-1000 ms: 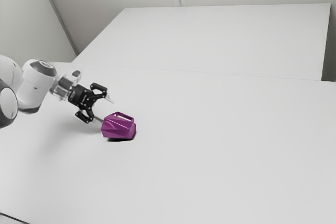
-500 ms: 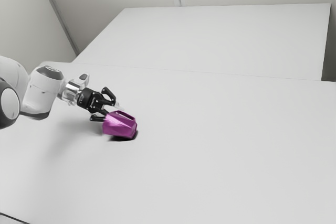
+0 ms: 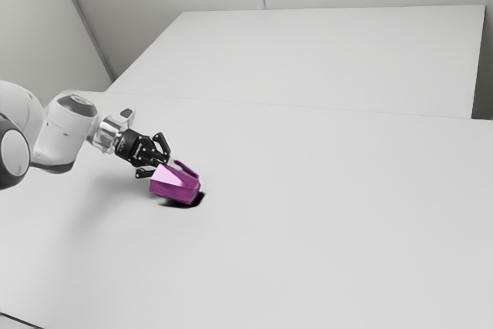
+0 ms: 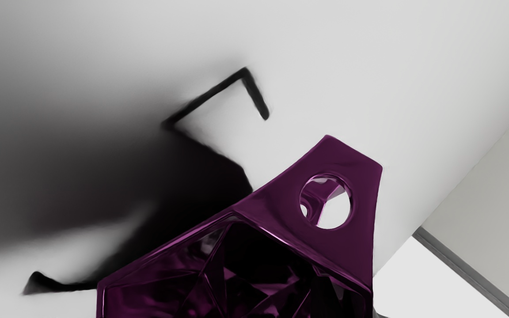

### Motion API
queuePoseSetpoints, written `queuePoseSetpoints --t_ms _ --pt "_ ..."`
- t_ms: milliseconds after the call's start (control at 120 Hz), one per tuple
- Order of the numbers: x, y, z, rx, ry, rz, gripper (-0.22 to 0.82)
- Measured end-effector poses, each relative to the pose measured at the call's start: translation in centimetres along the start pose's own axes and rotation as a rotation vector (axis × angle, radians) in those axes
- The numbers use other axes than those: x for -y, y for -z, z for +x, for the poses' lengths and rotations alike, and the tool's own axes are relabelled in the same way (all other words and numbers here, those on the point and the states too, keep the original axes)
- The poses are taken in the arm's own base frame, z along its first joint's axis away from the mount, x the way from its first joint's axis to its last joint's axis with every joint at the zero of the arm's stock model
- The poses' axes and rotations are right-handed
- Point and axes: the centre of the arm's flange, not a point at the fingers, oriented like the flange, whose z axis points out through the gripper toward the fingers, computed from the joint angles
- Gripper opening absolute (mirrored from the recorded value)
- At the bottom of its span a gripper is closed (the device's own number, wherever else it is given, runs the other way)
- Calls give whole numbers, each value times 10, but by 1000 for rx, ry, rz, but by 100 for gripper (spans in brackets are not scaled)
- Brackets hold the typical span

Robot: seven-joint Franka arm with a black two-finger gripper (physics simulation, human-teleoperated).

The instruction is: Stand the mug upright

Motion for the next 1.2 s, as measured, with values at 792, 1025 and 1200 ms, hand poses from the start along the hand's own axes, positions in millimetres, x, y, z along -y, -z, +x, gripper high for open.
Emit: queuePoseSetpoints --t_ms 792,1025,1200 --pt "-117 -52 -114 -306 -546 852 -18" --pt "-121 -65 -113 -392 -534 823 -18" --pt "-122 -79 -109 -416 -521 810 -18"
